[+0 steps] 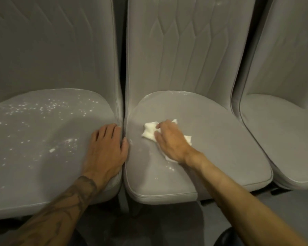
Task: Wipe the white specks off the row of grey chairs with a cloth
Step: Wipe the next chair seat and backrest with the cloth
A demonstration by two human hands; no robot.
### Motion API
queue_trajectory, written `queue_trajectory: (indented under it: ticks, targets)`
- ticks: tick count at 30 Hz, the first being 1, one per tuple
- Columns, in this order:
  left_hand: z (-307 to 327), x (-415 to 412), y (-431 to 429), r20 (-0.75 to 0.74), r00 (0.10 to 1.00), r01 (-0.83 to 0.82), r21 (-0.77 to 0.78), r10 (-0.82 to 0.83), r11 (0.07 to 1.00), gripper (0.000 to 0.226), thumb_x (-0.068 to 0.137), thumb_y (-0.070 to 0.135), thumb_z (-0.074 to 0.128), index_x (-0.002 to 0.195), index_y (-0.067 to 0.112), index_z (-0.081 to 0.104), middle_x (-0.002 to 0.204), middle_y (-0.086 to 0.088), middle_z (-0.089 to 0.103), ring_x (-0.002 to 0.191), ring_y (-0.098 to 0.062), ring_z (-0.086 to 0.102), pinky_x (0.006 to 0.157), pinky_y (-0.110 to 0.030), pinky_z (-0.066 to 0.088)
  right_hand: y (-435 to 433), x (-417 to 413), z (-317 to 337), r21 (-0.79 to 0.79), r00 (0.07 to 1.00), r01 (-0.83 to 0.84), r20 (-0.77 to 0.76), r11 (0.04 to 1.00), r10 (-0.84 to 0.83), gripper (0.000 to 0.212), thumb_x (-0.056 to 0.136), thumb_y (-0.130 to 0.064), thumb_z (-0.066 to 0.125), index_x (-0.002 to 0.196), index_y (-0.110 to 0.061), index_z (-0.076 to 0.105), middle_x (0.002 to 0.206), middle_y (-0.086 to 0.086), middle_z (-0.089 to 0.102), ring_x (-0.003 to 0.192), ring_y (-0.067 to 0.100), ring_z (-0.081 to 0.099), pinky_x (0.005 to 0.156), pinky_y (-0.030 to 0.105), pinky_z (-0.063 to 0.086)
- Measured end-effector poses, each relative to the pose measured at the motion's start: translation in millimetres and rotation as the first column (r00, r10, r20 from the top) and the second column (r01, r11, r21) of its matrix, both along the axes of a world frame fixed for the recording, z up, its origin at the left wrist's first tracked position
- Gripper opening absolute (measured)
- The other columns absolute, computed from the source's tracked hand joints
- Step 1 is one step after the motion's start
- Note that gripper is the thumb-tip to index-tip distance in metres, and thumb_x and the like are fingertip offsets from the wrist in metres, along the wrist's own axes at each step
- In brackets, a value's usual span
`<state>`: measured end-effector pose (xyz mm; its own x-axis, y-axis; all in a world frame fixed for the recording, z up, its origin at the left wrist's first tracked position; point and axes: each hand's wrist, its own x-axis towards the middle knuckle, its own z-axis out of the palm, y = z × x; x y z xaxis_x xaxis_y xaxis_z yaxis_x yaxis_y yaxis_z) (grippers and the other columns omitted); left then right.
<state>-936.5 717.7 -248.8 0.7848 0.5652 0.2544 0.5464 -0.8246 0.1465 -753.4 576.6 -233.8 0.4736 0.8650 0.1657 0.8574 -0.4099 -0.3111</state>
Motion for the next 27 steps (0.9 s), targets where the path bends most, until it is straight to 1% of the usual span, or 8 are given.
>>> queue_trajectory:
  ticks: [2,4,10,13,16,21,23,27]
  targets:
    - [-1.4,-0.1,0.6,0.008,1.000,0.001,0.005,-0.001,1.000,0.045,0.097,0.035,0.040,0.118,0.004,0.064,0.121,-0.019,0.065,0.108,-0.037,0.060,0.095,-0.051,0.045,-2.5,-27.0,-4.2,0.037,0.989,-0.146,-0.023,0.989,0.147,0.031,0.103,-0.028,0.044,0.119,-0.004,0.055,0.114,0.018,0.055,0.103,0.036,0.051,0.095,0.044,0.039]
    - [-2.0,-0.5,0.4,0.019,1.000,0.006,0.009,-0.006,1.000,0.044,0.096,0.035,0.041,0.118,0.003,0.064,0.120,-0.020,0.065,0.107,-0.038,0.061,0.095,-0.051,0.046,-8.0,-25.2,0.5,0.013,0.979,-0.203,-0.008,0.979,0.203,0.030,0.104,-0.031,0.041,0.121,-0.009,0.054,0.116,0.013,0.055,0.105,0.031,0.050,0.095,0.040,0.036]
    - [-4.3,-0.3,1.1,0.052,0.999,0.007,0.036,-0.009,0.999,0.043,0.097,0.036,0.041,0.117,0.004,0.063,0.119,-0.020,0.065,0.107,-0.038,0.060,0.094,-0.051,0.046,-4.4,10.6,9.1,-0.054,0.989,0.126,0.078,0.991,-0.121,0.034,0.106,-0.031,0.037,0.124,-0.006,0.051,0.124,0.016,0.053,0.113,0.034,0.048,0.101,0.043,0.034]
    - [-5.6,0.3,1.6,0.047,0.999,0.001,0.032,-0.002,0.999,0.042,0.095,0.035,0.042,0.116,0.004,0.063,0.119,-0.020,0.065,0.107,-0.038,0.060,0.093,-0.051,0.045,-3.6,-27.8,-1.8,0.030,0.996,-0.094,0.011,0.995,0.094,0.031,0.104,-0.031,0.041,0.121,-0.008,0.054,0.116,0.015,0.055,0.103,0.034,0.050,0.094,0.044,0.036]
    - [-5.3,1.1,1.8,0.049,0.999,0.000,0.028,-0.001,1.000,0.041,0.095,0.035,0.042,0.114,0.005,0.062,0.119,-0.020,0.064,0.107,-0.039,0.059,0.093,-0.051,0.045,-13.7,-24.2,1.7,-0.013,0.974,-0.226,0.006,0.974,0.226,0.030,0.104,-0.034,0.041,0.123,-0.013,0.052,0.117,0.010,0.055,0.104,0.029,0.050,0.094,0.041,0.035]
    - [-5.2,-0.1,0.8,0.064,0.998,0.014,0.050,-0.017,0.999,0.041,0.096,0.036,0.041,0.116,0.006,0.060,0.121,-0.019,0.063,0.110,-0.039,0.057,0.095,-0.052,0.043,-40.4,40.8,10.5,-0.083,0.992,0.126,0.013,0.989,-0.125,0.034,0.106,-0.032,0.038,0.122,-0.007,0.053,0.121,0.015,0.055,0.111,0.034,0.050,0.098,0.041,0.036]
    - [-4.9,1.0,0.2,0.063,0.998,0.010,0.040,-0.013,0.999,0.041,0.096,0.036,0.041,0.116,0.006,0.061,0.120,-0.019,0.063,0.109,-0.039,0.058,0.095,-0.052,0.043,-46.7,30.8,4.0,-0.050,0.983,0.182,0.024,0.982,-0.181,0.035,0.105,-0.034,0.035,0.119,-0.007,0.052,0.117,0.015,0.055,0.107,0.034,0.050,0.096,0.043,0.038]
    - [-6.0,1.1,1.4,0.062,0.998,0.009,0.021,-0.010,1.000,0.042,0.096,0.036,0.041,0.117,0.006,0.061,0.121,-0.019,0.063,0.110,-0.038,0.058,0.096,-0.051,0.044,-48.1,-21.6,-6.6,-0.006,0.998,-0.046,-0.031,0.999,0.045,0.039,0.103,-0.041,0.030,0.117,-0.013,0.052,0.113,0.008,0.054,0.099,0.027,0.049,0.092,0.041,0.038]
